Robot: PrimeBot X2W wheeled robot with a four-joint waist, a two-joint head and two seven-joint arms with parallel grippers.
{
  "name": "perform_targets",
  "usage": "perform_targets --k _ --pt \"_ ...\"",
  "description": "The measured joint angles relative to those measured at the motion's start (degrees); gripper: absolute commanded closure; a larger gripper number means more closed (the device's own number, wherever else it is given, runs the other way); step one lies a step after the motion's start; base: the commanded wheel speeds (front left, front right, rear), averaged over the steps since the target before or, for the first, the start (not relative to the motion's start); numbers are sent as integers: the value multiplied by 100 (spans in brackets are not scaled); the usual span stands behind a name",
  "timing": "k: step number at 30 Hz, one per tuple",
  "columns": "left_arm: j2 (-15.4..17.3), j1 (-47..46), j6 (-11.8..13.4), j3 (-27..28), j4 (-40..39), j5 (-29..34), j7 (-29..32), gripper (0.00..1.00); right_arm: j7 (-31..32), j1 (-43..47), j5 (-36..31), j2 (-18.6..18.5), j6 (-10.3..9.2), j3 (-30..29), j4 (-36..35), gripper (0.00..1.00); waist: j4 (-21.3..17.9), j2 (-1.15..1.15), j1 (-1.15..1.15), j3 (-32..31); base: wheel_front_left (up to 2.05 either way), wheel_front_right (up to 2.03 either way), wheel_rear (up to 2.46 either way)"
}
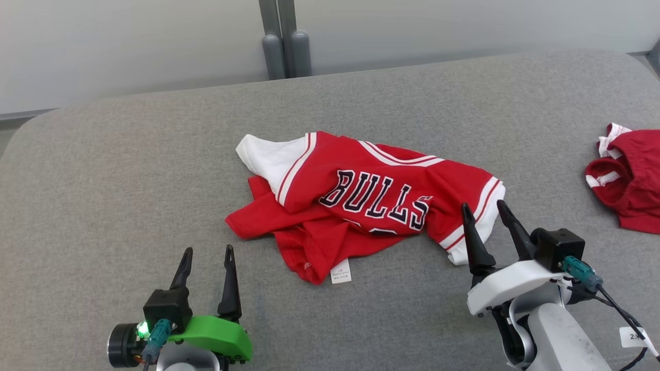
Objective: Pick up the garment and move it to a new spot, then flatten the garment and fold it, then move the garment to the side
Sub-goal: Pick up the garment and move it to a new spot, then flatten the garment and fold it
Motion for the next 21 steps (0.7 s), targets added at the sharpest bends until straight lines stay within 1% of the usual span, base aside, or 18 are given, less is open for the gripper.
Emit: perform_targets --k 6,10,15,21 --pt "-3 -13 -1 -214 -33 -67 0 0 0 -9 -49 0 0 91 43 0 201 0 0 25 0 0 0" --pt "-8 -105 -1 -377 -9 -141 0 0 0 -385 -170 -3 0 318 261 0 329 0 0 125 0 0 0" --pt "-9 -204 1 -561 -14 -229 1 0 -1 -1177 -393 -3 0 526 958 0 606 0 0 241 0 0 0" --pt "-9 -269 22 -700 8 -356 1 0 7 -1990 -463 -5 0 898 1914 0 1031 0 0 365 0 0 0"
